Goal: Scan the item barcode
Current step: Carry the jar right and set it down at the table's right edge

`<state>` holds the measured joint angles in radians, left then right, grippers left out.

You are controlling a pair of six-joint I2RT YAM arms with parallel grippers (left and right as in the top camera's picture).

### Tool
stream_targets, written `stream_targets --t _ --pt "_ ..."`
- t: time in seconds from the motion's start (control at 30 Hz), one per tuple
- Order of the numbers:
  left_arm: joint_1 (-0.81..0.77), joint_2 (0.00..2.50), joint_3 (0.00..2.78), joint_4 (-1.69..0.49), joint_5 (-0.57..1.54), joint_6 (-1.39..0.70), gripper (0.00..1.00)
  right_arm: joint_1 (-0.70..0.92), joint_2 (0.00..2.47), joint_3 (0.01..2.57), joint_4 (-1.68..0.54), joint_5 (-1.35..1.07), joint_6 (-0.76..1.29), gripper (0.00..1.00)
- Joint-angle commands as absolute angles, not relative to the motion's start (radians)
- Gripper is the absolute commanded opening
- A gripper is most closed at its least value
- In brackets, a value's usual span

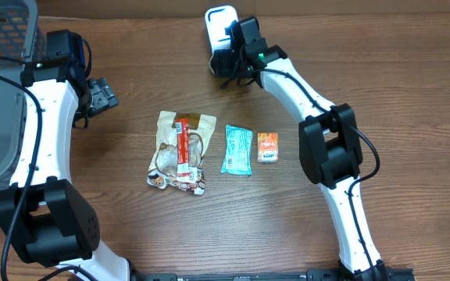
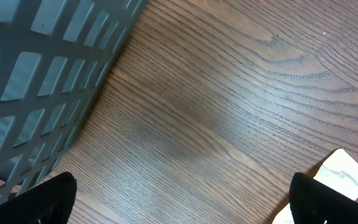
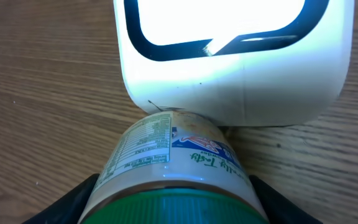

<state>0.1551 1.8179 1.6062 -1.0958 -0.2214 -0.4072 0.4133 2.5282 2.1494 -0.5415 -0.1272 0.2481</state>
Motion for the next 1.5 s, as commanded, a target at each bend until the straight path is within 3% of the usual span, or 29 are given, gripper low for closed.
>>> stream_targets --t 0.0,0.4,0.73,1.17,1.47 --pt "0.157 1.797 1.626 -1.095 -0.231 -0.381 1.0 0.41 2.531 2.159 -0.504 -0.099 0.266 0.04" --pt "0.157 1.797 1.626 -1.095 -0.231 -0.381 1.0 0.41 2.521 2.16 -0.511 -0.155 0.285 0.04" --pt "0.157 1.797 1.626 -1.095 -0.231 -0.381 1.0 0.351 2.352 2.16 -0.736 -0.159 0.284 0.04" --pt "0.157 1.797 1.626 -1.095 -0.232 -0.381 1.0 -0.014 2.241 2.159 -1.434 -0.136 0.148 0.04" --pt "0.157 1.797 1.626 -1.095 -0.231 -0.381 1.0 -0.203 2.241 2.159 -1.558 -0.052 0.148 0.04"
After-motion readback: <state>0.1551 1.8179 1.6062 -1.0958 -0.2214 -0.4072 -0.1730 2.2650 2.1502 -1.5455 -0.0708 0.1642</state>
